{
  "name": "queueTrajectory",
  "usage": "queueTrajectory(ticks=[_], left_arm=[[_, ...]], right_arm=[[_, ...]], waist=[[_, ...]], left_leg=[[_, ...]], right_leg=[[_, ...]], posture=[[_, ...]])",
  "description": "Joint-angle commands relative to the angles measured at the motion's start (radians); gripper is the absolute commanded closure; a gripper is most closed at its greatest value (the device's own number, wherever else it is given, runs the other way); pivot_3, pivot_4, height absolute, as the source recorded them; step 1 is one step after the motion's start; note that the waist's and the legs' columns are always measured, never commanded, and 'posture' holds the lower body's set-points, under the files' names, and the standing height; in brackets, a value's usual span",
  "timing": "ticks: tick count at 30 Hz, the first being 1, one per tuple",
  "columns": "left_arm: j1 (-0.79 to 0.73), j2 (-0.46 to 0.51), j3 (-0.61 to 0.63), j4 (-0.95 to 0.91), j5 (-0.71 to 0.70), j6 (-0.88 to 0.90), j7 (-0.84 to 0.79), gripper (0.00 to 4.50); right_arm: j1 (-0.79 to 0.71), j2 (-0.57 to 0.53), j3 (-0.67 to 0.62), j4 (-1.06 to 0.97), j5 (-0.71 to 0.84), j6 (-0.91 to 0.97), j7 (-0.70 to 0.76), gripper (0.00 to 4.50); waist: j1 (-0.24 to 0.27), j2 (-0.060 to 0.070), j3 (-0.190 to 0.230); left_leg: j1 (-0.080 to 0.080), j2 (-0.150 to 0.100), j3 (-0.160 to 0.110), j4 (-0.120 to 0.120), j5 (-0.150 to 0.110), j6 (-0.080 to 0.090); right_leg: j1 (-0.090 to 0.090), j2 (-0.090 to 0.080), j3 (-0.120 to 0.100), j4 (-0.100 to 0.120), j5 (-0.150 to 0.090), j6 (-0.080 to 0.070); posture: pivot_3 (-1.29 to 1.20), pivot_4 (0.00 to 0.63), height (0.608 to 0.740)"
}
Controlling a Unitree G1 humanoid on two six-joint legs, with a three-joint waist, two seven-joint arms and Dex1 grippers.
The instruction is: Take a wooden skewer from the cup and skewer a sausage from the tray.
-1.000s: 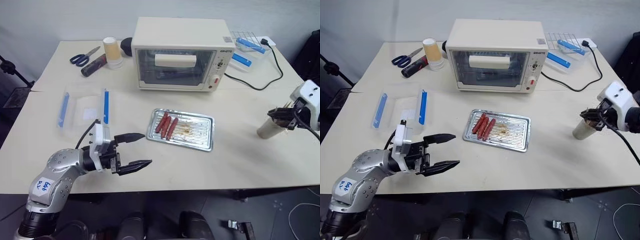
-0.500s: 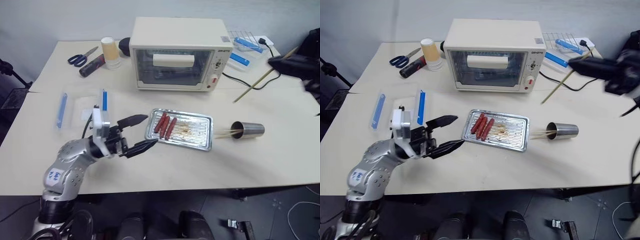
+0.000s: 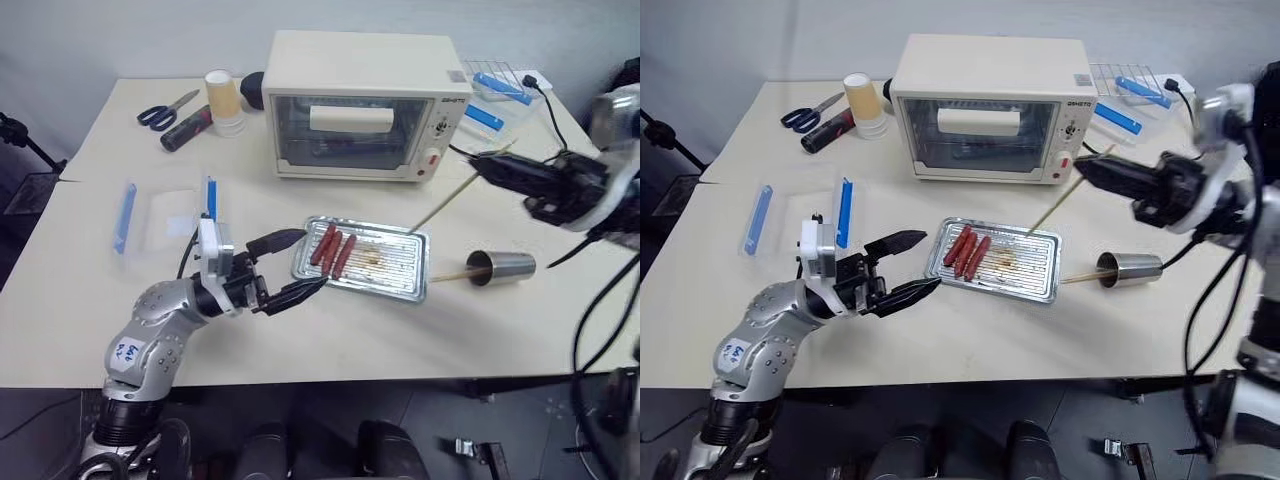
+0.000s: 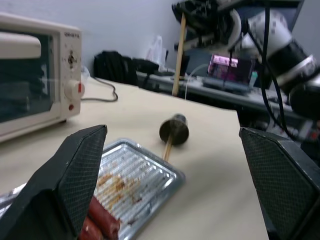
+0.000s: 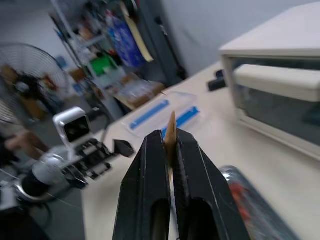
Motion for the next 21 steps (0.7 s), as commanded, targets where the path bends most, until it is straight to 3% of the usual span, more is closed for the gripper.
queueTrajectory(ticks=[1,7,14,17,21], left_arm=[[-0.062,-0.076,-0.024,0.014,0.031,-0.059,0.062,0.00],[-0.145,-0.198,-0.074,0.082,0.067,-0.109,0.108,0.00],[-0.167,-0.261,-0.101,0.096,0.072,-0.122,0.123,0.00],[-0.165,-0.270,-0.109,0.093,0.064,-0.118,0.122,0.58],[-0.157,-0.273,-0.117,0.085,0.061,-0.115,0.119,1.77]], right_arm=[[0.015,0.120,-0.070,-0.077,0.180,0.036,-0.189,4.47],[0.068,0.276,-0.052,-0.147,0.345,0.017,-0.412,4.47],[0.098,0.296,-0.030,-0.174,0.452,-0.020,-0.519,4.47],[0.104,0.289,-0.017,-0.179,0.474,-0.034,-0.539,4.50],[0.116,0.276,-0.008,-0.183,0.485,-0.053,-0.552,4.50]], waist=[[0.004,0.000,0.000],[0.002,0.000,0.000],[-0.001,0.000,0.000],[-0.001,0.000,0.000],[0.000,0.000,0.000]], left_leg=[[0.000,0.000,0.000,0.000,0.000,0.000],[-0.002,-0.001,-0.003,0.001,0.000,0.000],[-0.002,0.000,-0.003,0.001,0.000,0.000],[-0.002,0.000,-0.003,0.000,0.000,0.000],[-0.002,0.000,-0.003,0.000,0.000,0.000]], right_leg=[[0.000,0.000,0.000,0.000,0.000,0.000],[0.000,0.000,-0.003,0.000,0.000,0.000],[0.000,0.000,-0.003,0.000,0.000,0.000],[0.000,0.000,-0.003,0.000,0.000,0.000],[0.000,0.000,-0.003,0.000,0.000,0.000]], posture=[[0.00,0.150,0.740],[0.00,0.150,0.740],[0.00,0.150,0.740],[0.00,0.150,0.740],[0.00,0.150,0.740]])
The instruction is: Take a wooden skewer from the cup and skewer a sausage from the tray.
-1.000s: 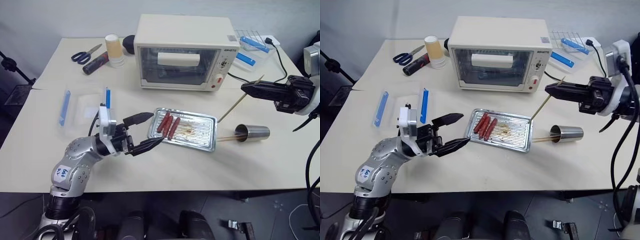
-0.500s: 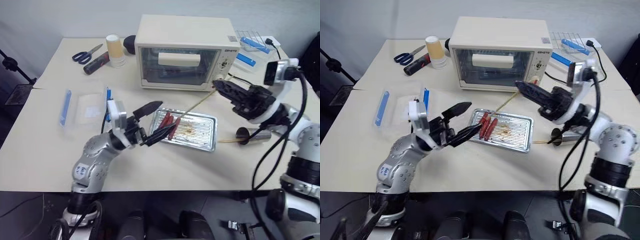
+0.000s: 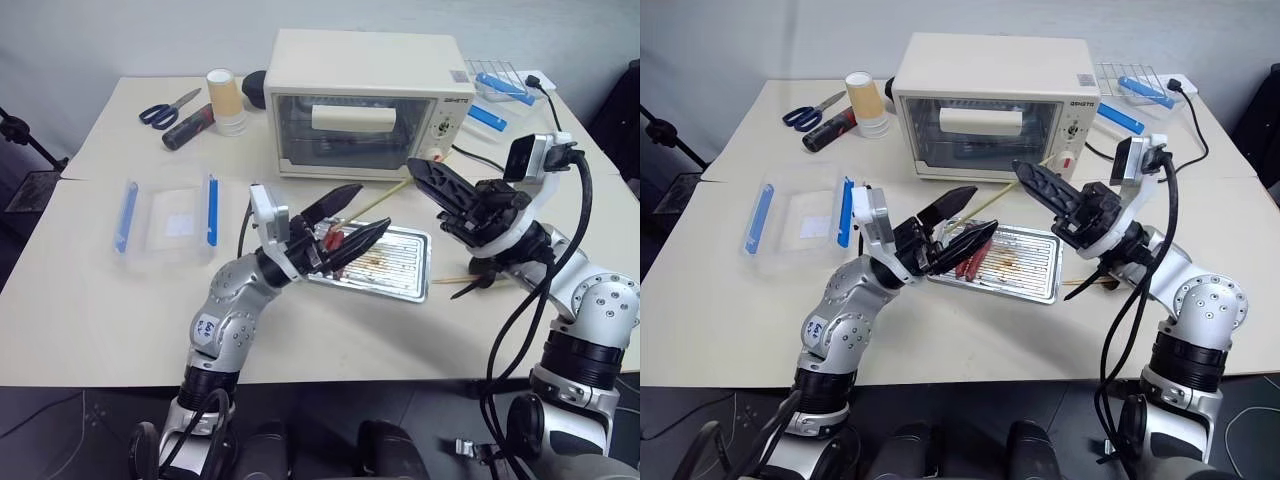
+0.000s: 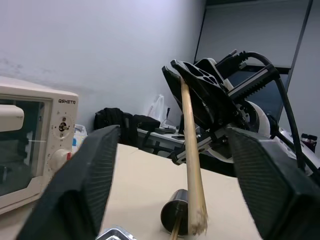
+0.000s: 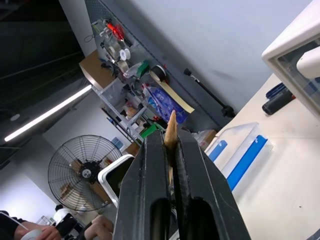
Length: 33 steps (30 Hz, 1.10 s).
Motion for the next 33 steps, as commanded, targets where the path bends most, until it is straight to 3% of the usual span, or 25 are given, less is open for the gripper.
queueTrajectory(ticks=[1,9,13,16,19,27,30,33], left_arm=[[0.005,-0.006,-0.011,-0.034,-0.009,-0.009,-0.008,2.06],[0.005,-0.009,-0.015,-0.038,-0.006,-0.010,-0.002,4.47],[0.004,-0.010,-0.015,-0.042,-0.008,-0.009,0.002,4.49],[-0.006,-0.005,-0.003,-0.040,-0.007,-0.007,0.013,4.50],[-0.006,0.047,0.021,-0.043,-0.001,-0.005,-0.004,4.50],[0.148,0.322,0.162,-0.085,-0.014,-0.005,-0.117,4.50],[0.245,0.408,0.244,-0.126,-0.041,0.009,-0.130,4.50],[0.325,0.455,0.305,-0.165,-0.057,0.018,-0.129,4.50]], right_arm=[[0.007,-0.023,-0.001,-0.037,0.035,-0.029,-0.006,4.50],[0.026,-0.044,0.031,-0.046,0.033,-0.054,0.004,4.50],[0.035,-0.054,0.040,-0.043,0.046,-0.056,0.000,4.50],[0.066,-0.107,0.060,-0.053,0.043,-0.015,0.020,3.69],[0.131,-0.188,0.092,-0.112,-0.147,-0.093,0.129,2.74],[0.397,-0.428,0.069,-0.190,-0.480,-0.314,0.493,0.13],[0.518,-0.502,0.084,-0.221,-0.593,-0.404,0.622,0.06],[0.554,-0.506,0.099,-0.245,-0.620,-0.430,0.652,0.06]], waist=[[0.000,0.000,0.000],[0.001,0.000,0.000],[0.001,0.000,0.000],[0.002,0.000,0.000],[0.003,0.000,0.000],[-0.001,0.000,0.000],[0.001,0.000,0.000],[0.001,0.000,0.000]], left_leg=[[0.000,0.000,0.000,0.000,0.000,0.000],[0.000,0.000,0.000,0.000,0.000,0.000],[0.000,0.000,0.000,0.000,0.000,0.000],[0.000,0.000,0.000,0.000,0.000,0.000],[-0.001,0.000,-0.001,0.000,0.000,0.000],[0.000,0.000,0.001,-0.003,0.000,0.000],[0.000,0.000,0.000,-0.003,0.000,0.000],[0.001,0.001,0.000,-0.002,0.000,0.000]], right_leg=[[0.000,0.000,0.000,0.000,0.000,0.000],[0.000,0.000,0.000,0.000,0.000,0.000],[0.000,0.000,0.000,0.000,0.000,0.000],[0.000,0.000,0.000,-0.001,0.000,0.000],[0.000,0.000,0.000,-0.001,0.000,0.000],[0.000,0.001,0.000,-0.004,0.000,0.000],[0.000,0.001,0.000,-0.004,0.000,0.000],[0.003,0.000,0.000,-0.005,0.000,0.000]], posture=[[0.00,0.150,0.740],[0.00,0.150,0.740],[0.00,0.150,0.740],[0.00,0.150,0.740],[0.00,0.150,0.740],[0.00,0.150,0.740],[0.00,0.150,0.740],[0.00,0.150,0.740]])
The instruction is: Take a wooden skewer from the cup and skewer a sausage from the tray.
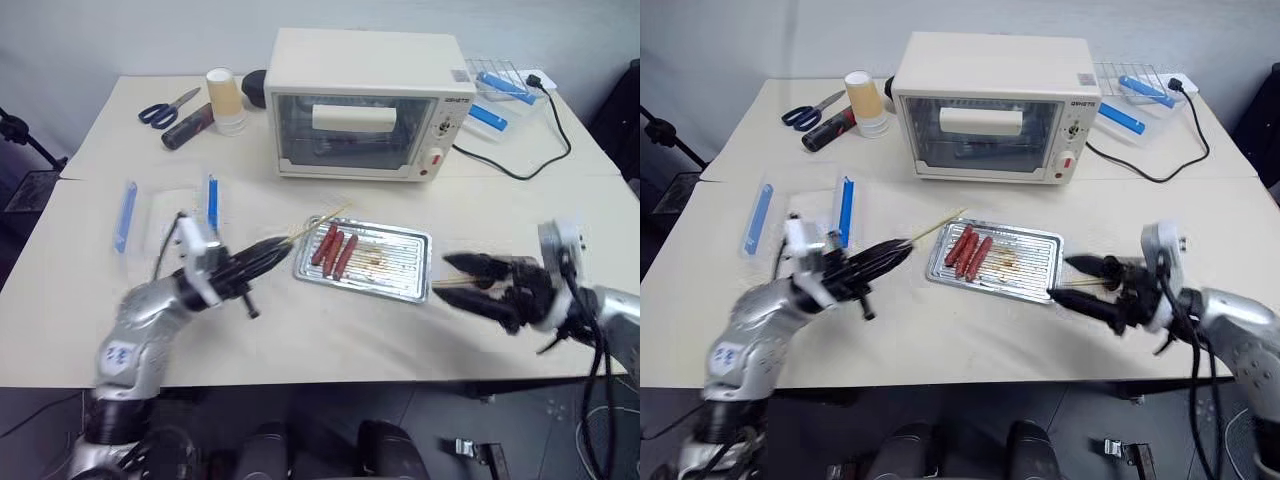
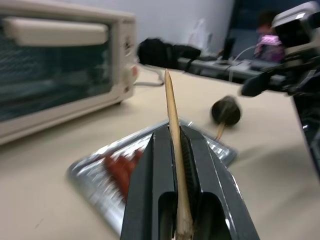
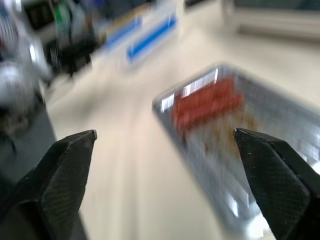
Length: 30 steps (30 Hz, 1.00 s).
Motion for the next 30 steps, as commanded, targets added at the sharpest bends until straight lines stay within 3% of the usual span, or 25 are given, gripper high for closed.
queueTrajectory(ticks=[1,4,7,13,21,30], left_arm=[[0.060,0.034,0.072,-0.088,-0.043,0.007,-0.001,4.50],[0.116,0.060,0.124,-0.107,-0.052,0.018,0.010,4.50],[0.144,0.072,0.154,-0.111,-0.059,0.025,0.015,4.50],[0.157,0.066,0.148,-0.123,-0.059,0.035,0.021,4.50],[0.178,0.042,0.148,-0.141,-0.058,0.036,0.045,4.50],[0.200,0.029,0.149,-0.159,-0.056,0.029,0.061,4.50]], right_arm=[[-0.006,0.004,0.016,-0.064,-0.028,-0.044,0.028,0.06],[-0.098,0.050,0.118,-0.090,-0.083,-0.024,-0.067,0.06],[-0.252,0.052,0.306,-0.105,-0.199,0.126,-0.206,0.06],[-0.535,0.278,0.482,0.032,-0.308,0.351,-0.469,0.06],[-0.684,0.524,0.537,0.244,-0.519,0.315,-0.692,0.06],[-0.675,0.549,0.538,0.242,-0.589,0.319,-0.685,0.06]], waist=[[0.000,0.000,0.000],[-0.003,0.000,0.000],[-0.008,0.000,0.000],[-0.008,0.000,0.000],[-0.012,-0.001,0.000],[-0.029,-0.001,0.000]], left_leg=[[0.002,0.000,0.000,0.000,0.000,0.000],[0.003,0.001,-0.008,0.000,0.000,0.000],[0.003,0.001,-0.008,0.000,0.000,-0.001],[0.001,0.001,-0.010,0.000,0.001,-0.001],[-0.003,0.000,-0.007,-0.001,0.001,-0.002],[-0.003,0.000,-0.006,-0.001,0.001,-0.002]], right_leg=[[0.002,0.000,0.000,0.000,0.000,0.000],[0.002,0.000,0.000,-0.001,0.000,-0.001],[0.001,0.000,0.001,0.000,0.000,-0.001],[0.000,0.000,-0.001,0.002,0.000,-0.002],[-0.004,0.000,-0.002,0.003,0.000,-0.002],[-0.006,0.000,-0.001,0.004,0.000,-0.002]], posture=[[0.00,0.150,0.740],[0.00,0.150,0.740],[0.00,0.150,0.740],[0.00,0.150,0.740],[0.00,0.150,0.740],[0.00,0.150,0.740]])
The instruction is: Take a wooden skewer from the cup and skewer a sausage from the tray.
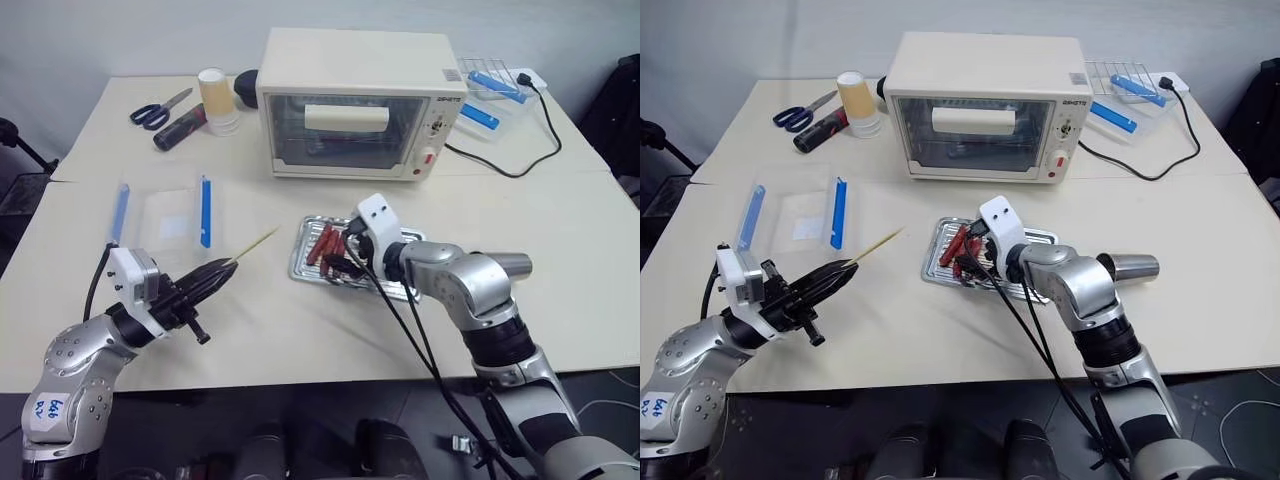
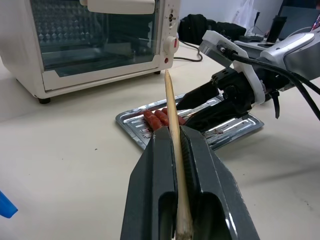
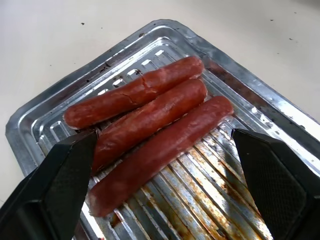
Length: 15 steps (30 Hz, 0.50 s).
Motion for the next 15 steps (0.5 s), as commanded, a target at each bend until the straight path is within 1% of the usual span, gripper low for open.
queueTrajectory(ticks=[1,4,8,11,15], left_arm=[[0.009,-0.004,0.011,-0.041,-0.018,-0.015,0.006,4.50],[0.008,-0.003,0.012,-0.039,-0.017,-0.018,0.007,4.50],[0.006,-0.001,0.013,-0.036,-0.018,-0.019,0.006,4.50],[0.002,-0.001,0.011,-0.035,-0.018,-0.016,0.008,4.50],[-0.007,-0.004,0.000,-0.036,-0.018,-0.012,0.011,4.50]], right_arm=[[0.002,-0.017,-0.012,-0.028,-0.020,-0.008,0.021,0.06],[0.013,-0.045,-0.041,-0.062,0.015,-0.003,0.082,0.06],[0.019,-0.047,-0.082,-0.091,0.067,-0.019,0.154,0.06],[0.022,-0.028,-0.124,-0.097,0.101,0.018,0.156,0.06],[0.026,-0.030,-0.124,-0.083,0.082,0.013,0.148,0.06]], waist=[[0.000,0.000,0.000],[0.002,0.000,0.000],[0.001,0.000,0.000],[0.000,0.000,0.000],[0.000,0.000,0.000]], left_leg=[[0.000,0.000,0.000,0.000,0.000,0.000],[0.000,0.000,0.000,0.000,0.000,0.000],[-0.001,0.000,0.000,-0.001,0.000,0.000],[-0.002,0.000,0.000,-0.001,0.000,0.000],[-0.003,0.000,0.001,-0.001,0.000,0.000]], right_leg=[[0.000,0.000,0.000,0.000,0.000,0.000],[-0.001,0.000,0.001,0.000,0.000,0.000],[-0.003,0.000,0.002,0.001,0.000,0.000],[-0.005,0.000,0.003,0.002,0.000,0.000],[-0.006,0.000,0.003,0.002,0.000,0.000]], posture=[[0.00,0.150,0.740],[0.00,0.150,0.740],[0.00,0.150,0.740],[0.00,0.150,0.740],[0.00,0.150,0.740]])
